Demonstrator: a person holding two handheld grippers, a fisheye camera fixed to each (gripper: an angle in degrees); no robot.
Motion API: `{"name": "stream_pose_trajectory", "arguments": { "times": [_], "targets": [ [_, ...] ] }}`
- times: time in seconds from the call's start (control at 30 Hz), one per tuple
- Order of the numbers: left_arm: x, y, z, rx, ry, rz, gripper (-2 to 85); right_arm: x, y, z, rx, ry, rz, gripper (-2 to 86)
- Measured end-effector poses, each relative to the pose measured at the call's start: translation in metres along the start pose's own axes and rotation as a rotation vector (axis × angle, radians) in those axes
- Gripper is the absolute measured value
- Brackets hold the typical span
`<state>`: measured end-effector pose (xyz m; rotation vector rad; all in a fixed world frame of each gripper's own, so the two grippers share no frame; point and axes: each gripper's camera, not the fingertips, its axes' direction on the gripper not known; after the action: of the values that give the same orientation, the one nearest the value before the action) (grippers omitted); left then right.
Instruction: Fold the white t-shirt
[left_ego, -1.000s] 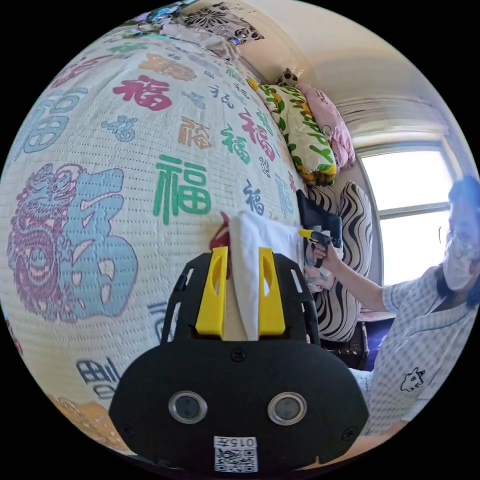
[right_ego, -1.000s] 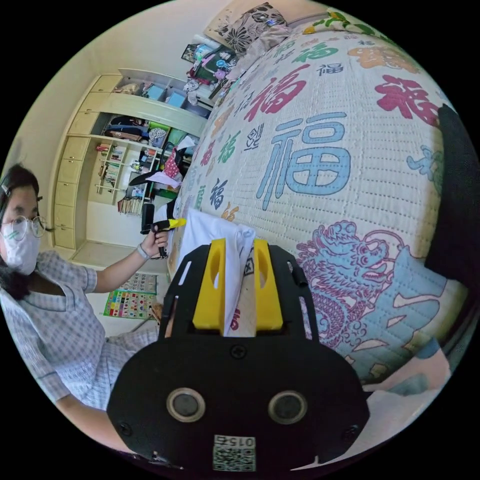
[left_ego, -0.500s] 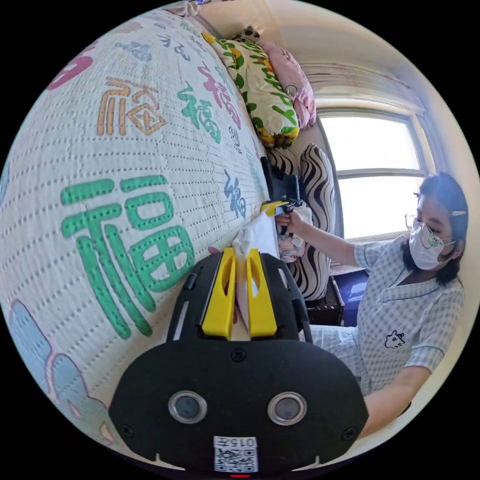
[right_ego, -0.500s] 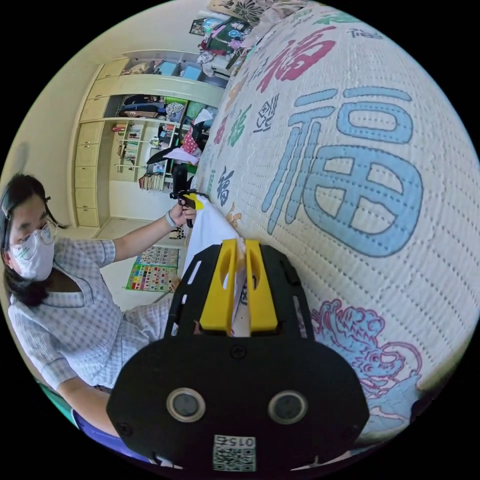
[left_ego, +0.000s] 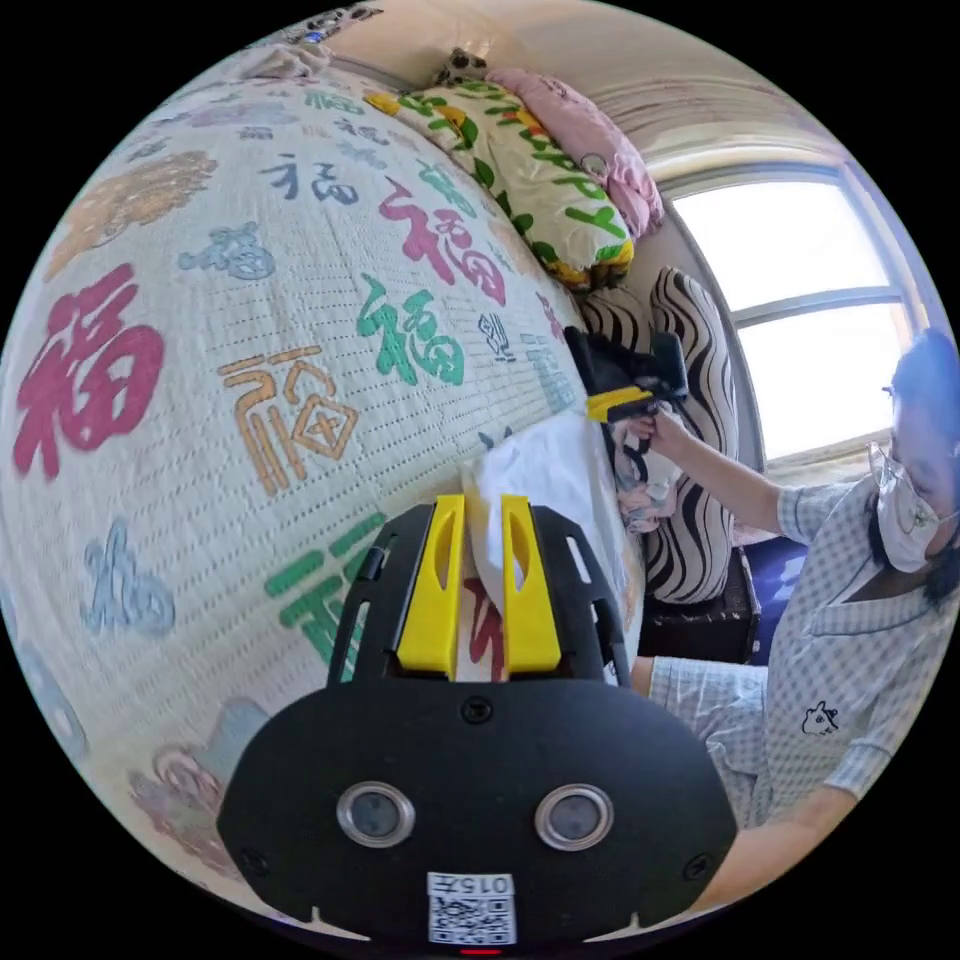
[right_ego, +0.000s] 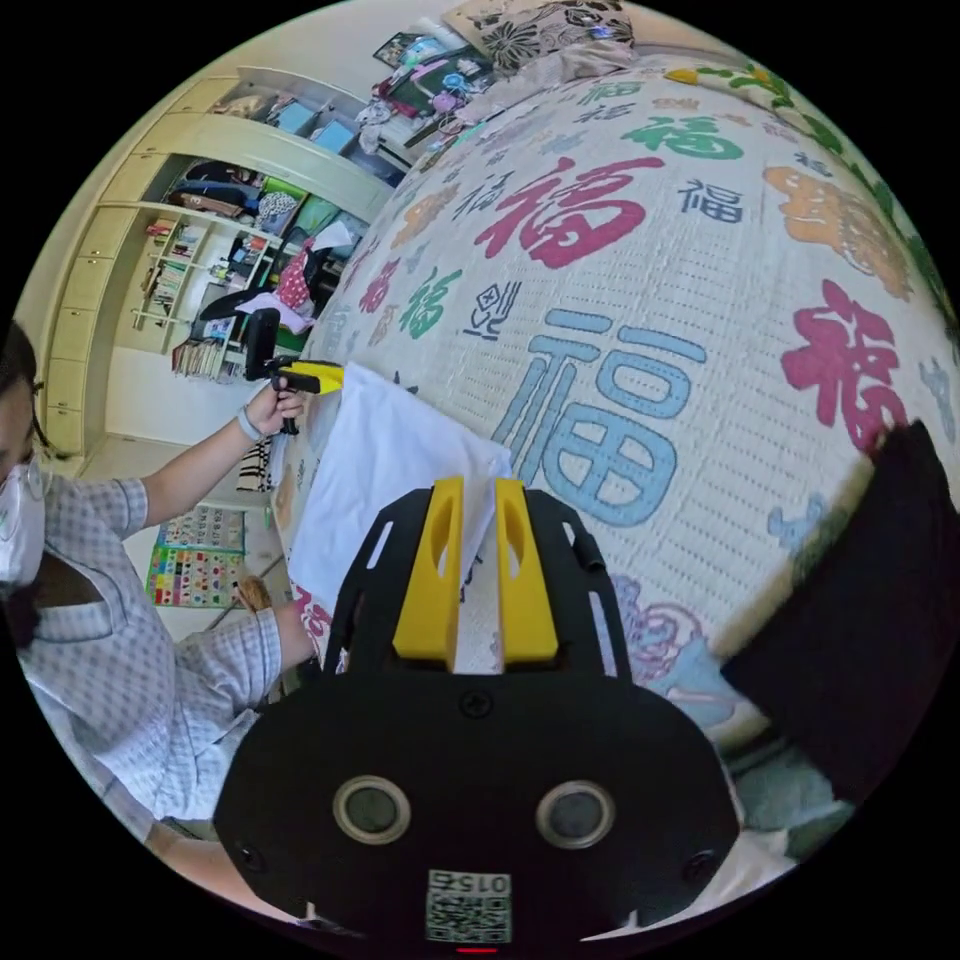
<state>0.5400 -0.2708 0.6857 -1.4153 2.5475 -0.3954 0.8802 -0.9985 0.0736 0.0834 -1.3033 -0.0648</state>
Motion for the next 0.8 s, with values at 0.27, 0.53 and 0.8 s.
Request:
{"name": "stream_pose_trajectory", "arguments": {
  "times": [0.27,0.53,0.8],
  "targets": [
    [0.052,0.138,0.028,-0.067,-0.035,-0.318,11.3,-0.053,0.136,0.064,-0.142,-0.054,0.282,9.7],
    [0.047,0.175,0.063,-0.034,0.127,-0.413,1.3,-0.05,0.164,0.086,-0.096,-0.091,0.352,1.1],
    [0.05,0.157,0.056,-0.206,0.007,-0.251,1.2,-0.041,0.174,0.086,-0.113,-0.101,0.277,1.0]
  ]
}}
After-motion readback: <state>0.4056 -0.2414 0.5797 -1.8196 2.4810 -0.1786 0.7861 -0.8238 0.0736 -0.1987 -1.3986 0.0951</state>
